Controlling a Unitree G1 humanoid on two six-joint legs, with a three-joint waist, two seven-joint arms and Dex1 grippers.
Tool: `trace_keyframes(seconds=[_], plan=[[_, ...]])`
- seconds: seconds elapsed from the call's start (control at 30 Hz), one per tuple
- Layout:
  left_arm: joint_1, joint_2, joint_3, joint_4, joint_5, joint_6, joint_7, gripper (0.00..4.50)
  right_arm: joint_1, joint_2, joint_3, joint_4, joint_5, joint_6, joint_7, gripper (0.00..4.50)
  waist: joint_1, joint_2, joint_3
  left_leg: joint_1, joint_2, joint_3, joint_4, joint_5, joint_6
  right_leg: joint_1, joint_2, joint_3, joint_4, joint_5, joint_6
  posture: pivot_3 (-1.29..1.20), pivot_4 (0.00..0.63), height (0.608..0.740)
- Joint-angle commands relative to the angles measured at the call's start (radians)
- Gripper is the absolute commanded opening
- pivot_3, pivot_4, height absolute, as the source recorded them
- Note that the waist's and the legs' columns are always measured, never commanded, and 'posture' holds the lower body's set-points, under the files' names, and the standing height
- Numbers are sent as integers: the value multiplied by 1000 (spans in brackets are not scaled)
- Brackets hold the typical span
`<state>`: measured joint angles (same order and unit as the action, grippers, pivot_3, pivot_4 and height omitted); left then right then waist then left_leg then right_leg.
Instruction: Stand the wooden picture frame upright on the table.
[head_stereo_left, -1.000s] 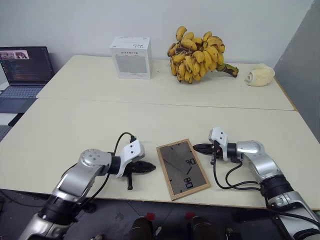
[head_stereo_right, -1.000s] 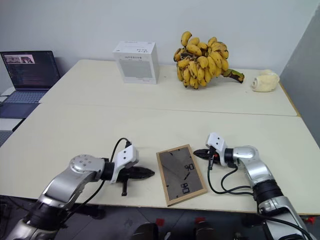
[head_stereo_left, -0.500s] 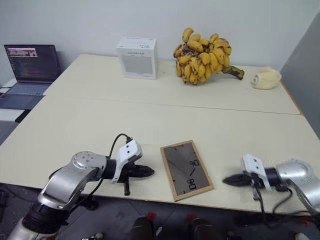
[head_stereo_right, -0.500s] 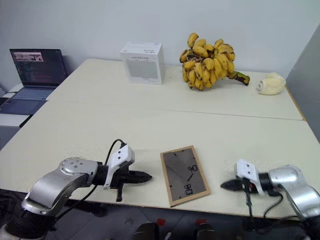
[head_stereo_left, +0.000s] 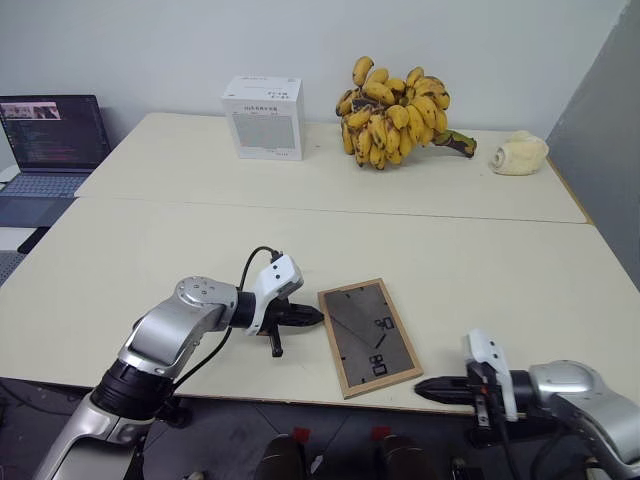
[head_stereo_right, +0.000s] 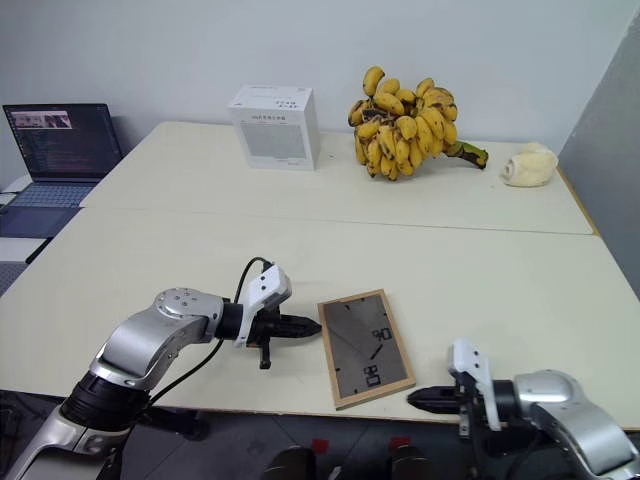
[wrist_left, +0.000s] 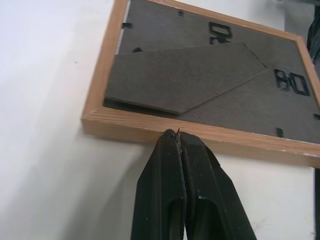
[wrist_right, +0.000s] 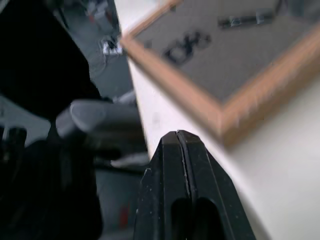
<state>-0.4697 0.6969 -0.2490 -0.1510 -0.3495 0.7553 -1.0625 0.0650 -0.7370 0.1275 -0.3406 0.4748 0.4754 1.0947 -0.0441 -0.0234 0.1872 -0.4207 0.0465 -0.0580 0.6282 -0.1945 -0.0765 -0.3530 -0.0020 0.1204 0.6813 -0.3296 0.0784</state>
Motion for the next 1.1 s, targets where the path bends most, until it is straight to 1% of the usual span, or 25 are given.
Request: trace_keyframes(seconds=[0.03,0.2,0.4,0.47,0.5,0.7,0.83,0.97,1.1], plan=[[-31,-4,-4,1,6,-23,-13,22,-37,51,39,7,-10,12,-37,0,0,0,0,0,0,0,0,0,0,0,0,0,0,0,0,0,150,740],[-58,-38,-9,31,17,-30,12,22,-136,145,81,80,-35,25,-83,0,-3,0,0,0,0,0,0,0,0,0,0,0,0,0,0,0,150,740],[-109,-99,-19,127,59,-64,45,22,-231,171,102,145,-50,29,-70,0,-4,0,0,0,0,0,0,0,0,0,0,0,0,0,0,0,150,740],[-120,-105,-10,147,69,-64,60,22,-248,173,103,159,-54,30,-65,0,-4,0,0,0,0,0,0,0,0,-1,0,-1,0,0,0,0,150,740],[-118,-98,2,143,68,-60,61,22,-249,172,101,158,-54,32,-64,0,-4,0,0,0,0,-1,0,0,0,0,0,-1,0,0,0,0,150,740],[-36,20,128,32,40,-24,80,22,-208,138,88,139,-54,25,-50,0,-12,0,0,0,0,0,-1,0,0,-1,0,0,0,0,0,0,150,740],[-3,24,177,4,21,25,129,22,-195,136,89,142,-59,19,-52,0,-9,0,0,0,0,-1,-2,0,0,-1,0,-1,0,0,0,0,150,740],[15,-6,128,25,56,44,178,22,-201,146,97,144,-60,23,-56,0,-6,0,0,0,0,-1,-1,0,0,0,0,-1,0,0,0,0,150,740],[8,-67,55,95,116,-12,224,22,-228,165,108,147,-59,34,-57,0,-6,0,0,0,0,-1,-1,0,0,0,0,-1,0,0,0,0,150,740]])
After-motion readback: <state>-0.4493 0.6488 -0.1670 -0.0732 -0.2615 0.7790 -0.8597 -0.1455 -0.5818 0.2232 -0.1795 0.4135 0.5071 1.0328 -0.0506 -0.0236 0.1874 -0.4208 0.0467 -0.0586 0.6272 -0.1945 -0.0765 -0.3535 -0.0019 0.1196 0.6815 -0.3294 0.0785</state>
